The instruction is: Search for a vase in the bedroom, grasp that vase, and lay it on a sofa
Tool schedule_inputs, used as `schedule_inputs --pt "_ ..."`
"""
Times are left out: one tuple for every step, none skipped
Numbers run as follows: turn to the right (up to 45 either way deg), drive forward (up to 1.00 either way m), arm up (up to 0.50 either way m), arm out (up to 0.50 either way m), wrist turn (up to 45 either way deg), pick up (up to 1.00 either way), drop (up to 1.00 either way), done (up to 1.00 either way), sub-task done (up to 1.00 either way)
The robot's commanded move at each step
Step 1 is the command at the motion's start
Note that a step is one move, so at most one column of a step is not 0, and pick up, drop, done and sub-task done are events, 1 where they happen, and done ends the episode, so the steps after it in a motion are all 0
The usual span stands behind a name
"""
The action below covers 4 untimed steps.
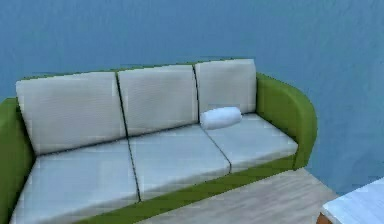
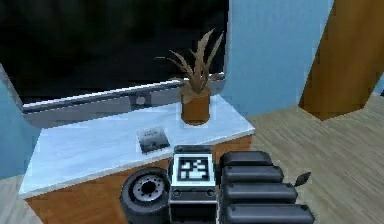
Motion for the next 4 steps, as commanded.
schedule_inputs --pt "3.0 0.0 0.0 0.0 0.0 0.0 0.0 0.0 0.0" --pt "0.0 0.7 0.0 0.0 0.0 0.0 0.0 0.0 0.0" --pt "-45.0 0.0 0.0 0.0 0.0 0.0 0.0 0.0 0.0" --pt "-45.0 0.0 0.0 0.0 0.0 0.0 0.0 0.0 0.0"
